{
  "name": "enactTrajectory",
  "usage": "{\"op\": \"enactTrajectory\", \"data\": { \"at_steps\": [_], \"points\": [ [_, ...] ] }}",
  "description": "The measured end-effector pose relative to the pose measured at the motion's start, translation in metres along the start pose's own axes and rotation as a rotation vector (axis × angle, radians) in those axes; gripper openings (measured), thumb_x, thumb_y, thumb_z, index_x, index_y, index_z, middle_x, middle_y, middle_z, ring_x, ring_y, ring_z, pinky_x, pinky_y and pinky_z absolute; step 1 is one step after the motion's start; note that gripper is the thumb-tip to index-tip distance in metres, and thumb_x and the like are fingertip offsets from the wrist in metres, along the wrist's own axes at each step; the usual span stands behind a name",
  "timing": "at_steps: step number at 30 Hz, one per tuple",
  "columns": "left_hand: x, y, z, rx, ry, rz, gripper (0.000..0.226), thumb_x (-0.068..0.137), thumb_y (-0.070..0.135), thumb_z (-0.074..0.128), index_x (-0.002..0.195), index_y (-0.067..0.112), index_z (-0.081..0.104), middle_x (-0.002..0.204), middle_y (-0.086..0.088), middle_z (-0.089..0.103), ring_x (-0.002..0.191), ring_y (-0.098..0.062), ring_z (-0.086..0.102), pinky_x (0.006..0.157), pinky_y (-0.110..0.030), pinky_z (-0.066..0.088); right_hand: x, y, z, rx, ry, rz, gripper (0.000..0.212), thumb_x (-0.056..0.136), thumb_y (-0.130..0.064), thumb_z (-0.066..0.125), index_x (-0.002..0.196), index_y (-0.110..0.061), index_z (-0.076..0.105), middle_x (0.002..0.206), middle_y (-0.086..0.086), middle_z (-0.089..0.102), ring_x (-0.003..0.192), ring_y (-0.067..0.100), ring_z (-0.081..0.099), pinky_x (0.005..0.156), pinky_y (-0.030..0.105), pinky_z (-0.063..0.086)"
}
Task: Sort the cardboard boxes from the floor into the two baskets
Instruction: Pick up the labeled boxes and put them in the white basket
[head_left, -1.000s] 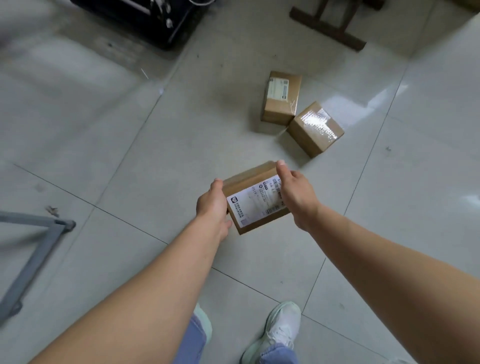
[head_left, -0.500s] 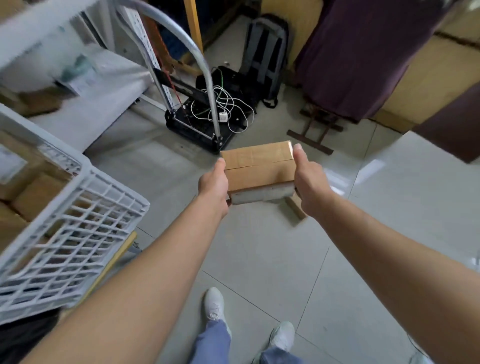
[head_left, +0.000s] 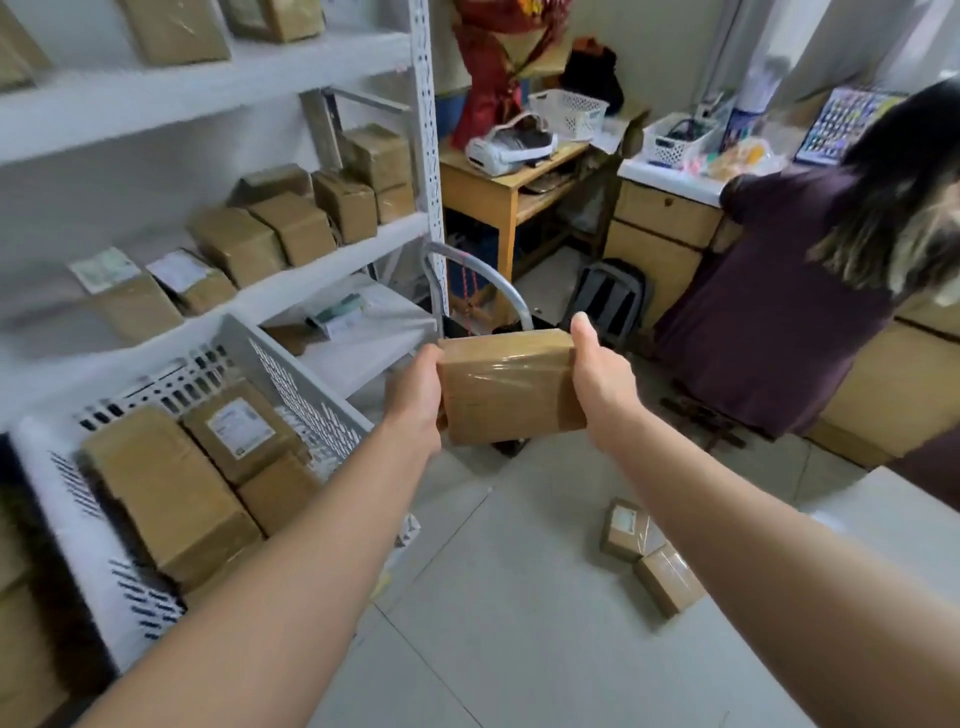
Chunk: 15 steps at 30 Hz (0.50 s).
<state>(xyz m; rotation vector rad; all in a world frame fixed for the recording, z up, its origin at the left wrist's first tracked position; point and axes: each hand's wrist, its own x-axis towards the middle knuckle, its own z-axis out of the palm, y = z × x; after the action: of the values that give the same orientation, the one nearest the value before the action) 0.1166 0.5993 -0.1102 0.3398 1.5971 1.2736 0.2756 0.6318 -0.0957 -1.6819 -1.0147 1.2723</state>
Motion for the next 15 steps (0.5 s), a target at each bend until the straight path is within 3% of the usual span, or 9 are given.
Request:
{"op": "enactTrajectory", "data": {
  "at_steps": [2, 5, 7, 9, 12, 13, 15],
  "points": [
    [0.006, 0.013, -0.021, -0.026, 0.023, 0.035, 0.007, 0.078, 0.018, 0.053, 0.073, 0.013, 0.054, 0.075, -0.008, 0.056, 0.071, -0.023, 0.051, 0.071, -0.036, 0.043, -0.002, -0.012, 0.026, -0.034, -0.032, -0.057, 0.051, 0.095, -0.054, 0.039, 0.106, -0.009, 0.060, 0.095, 0.003, 0.049, 0.079, 0.016, 0.046, 0.072, 0.032, 0.036],
    [0.017, 0.029, -0.050, -0.070, 0.069, 0.046, 0.010, 0.077, 0.007, 0.049, 0.068, 0.012, 0.049, 0.068, -0.006, 0.050, 0.061, -0.021, 0.044, 0.068, -0.035, 0.039, -0.003, -0.023, 0.069, -0.017, -0.095, -0.129, 0.051, 0.097, -0.048, 0.044, 0.110, -0.002, 0.062, 0.084, 0.001, 0.050, 0.070, 0.012, 0.044, 0.068, 0.030, 0.037],
    [0.026, 0.037, -0.070, -0.110, 0.106, 0.029, 0.012, 0.080, 0.005, 0.049, 0.071, 0.012, 0.050, 0.069, -0.005, 0.052, 0.061, -0.020, 0.048, 0.061, -0.030, 0.041, -0.002, -0.029, 0.097, -0.015, -0.160, -0.143, 0.038, 0.096, -0.045, 0.047, 0.104, -0.011, 0.063, 0.081, -0.004, 0.052, 0.080, 0.013, 0.049, 0.074, 0.029, 0.041],
    [0.034, 0.042, -0.090, -0.150, 0.145, 0.027, 0.007, 0.083, 0.007, 0.049, 0.083, 0.013, 0.053, 0.075, -0.005, 0.054, 0.067, -0.019, 0.052, 0.056, -0.027, 0.043, 0.004, -0.033, 0.125, -0.029, -0.231, -0.162, 0.029, 0.096, -0.041, 0.050, 0.108, -0.018, 0.062, 0.092, -0.005, 0.057, 0.091, 0.013, 0.052, 0.084, 0.030, 0.043],
    [0.055, 0.045, -0.119, -0.218, 0.214, 0.043, 0.035, 0.088, 0.010, 0.051, 0.118, 0.027, 0.048, 0.097, -0.006, 0.057, 0.083, -0.023, 0.057, 0.062, -0.032, 0.049, 0.017, -0.037, 0.170, -0.092, -0.338, -0.205, 0.027, 0.094, -0.034, 0.054, 0.112, -0.017, 0.064, 0.104, -0.001, 0.062, 0.094, 0.016, 0.056, 0.087, 0.034, 0.046],
    [0.059, 0.048, -0.128, -0.221, 0.252, 0.031, 0.035, 0.089, 0.012, 0.052, 0.121, 0.026, 0.048, 0.104, -0.008, 0.058, 0.088, -0.025, 0.058, 0.065, -0.035, 0.050, 0.023, -0.038, 0.186, -0.098, -0.378, -0.208, 0.025, 0.093, -0.030, 0.055, 0.112, -0.017, 0.064, 0.103, 0.000, 0.062, 0.092, 0.016, 0.057, 0.085, 0.033, 0.047],
    [0.069, 0.052, -0.142, -0.247, 0.329, -0.012, 0.012, 0.092, 0.015, 0.052, 0.104, 0.016, 0.054, 0.098, -0.011, 0.059, 0.083, -0.027, 0.059, 0.072, -0.044, 0.053, 0.033, -0.040, 0.219, -0.111, -0.464, -0.193, 0.027, 0.090, -0.024, 0.059, 0.115, -0.018, 0.064, 0.101, 0.002, 0.063, 0.087, 0.016, 0.057, 0.074, 0.028, 0.048]
  ]
}}
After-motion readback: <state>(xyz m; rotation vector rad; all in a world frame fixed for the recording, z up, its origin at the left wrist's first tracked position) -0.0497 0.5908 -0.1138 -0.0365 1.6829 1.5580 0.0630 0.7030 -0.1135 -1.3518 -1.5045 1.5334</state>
